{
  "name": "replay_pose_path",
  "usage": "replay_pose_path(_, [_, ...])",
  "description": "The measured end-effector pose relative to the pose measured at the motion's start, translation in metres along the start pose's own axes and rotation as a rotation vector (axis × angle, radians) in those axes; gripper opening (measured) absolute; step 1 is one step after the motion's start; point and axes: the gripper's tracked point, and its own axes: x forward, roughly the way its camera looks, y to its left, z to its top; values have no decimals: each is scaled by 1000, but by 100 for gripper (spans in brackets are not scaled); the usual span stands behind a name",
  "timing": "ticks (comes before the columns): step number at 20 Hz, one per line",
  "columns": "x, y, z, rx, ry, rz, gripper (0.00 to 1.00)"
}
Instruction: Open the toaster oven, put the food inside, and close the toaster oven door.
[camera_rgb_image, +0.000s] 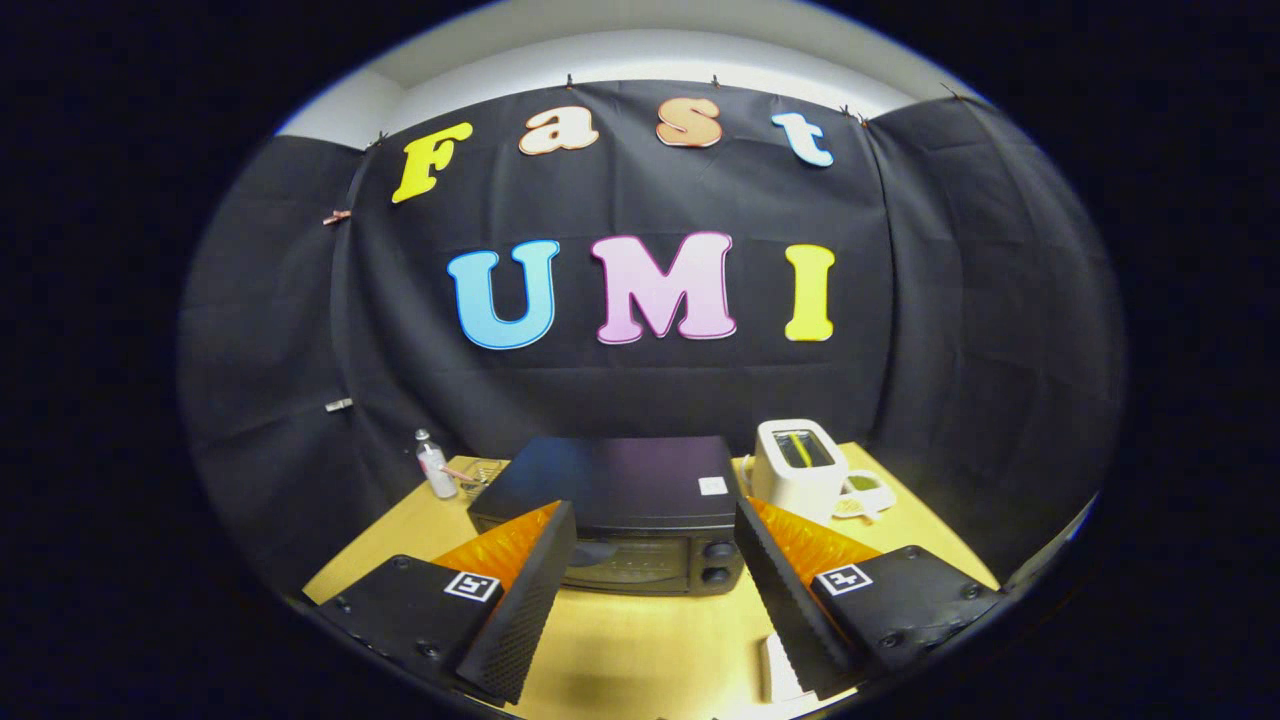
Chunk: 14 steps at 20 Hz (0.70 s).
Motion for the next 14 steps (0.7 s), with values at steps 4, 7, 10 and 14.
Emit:
replay_pose_path(4, [-21,-16,3,26,-14,-42,98])
replay_pose_path(7, [-23,-21,2,26,-7,-55,98])
replay_pose_path(10, [-17,-21,5,27,-6,-55,98])
replay_pose_path(14, [-7,-11,12,31,-12,-41,98])
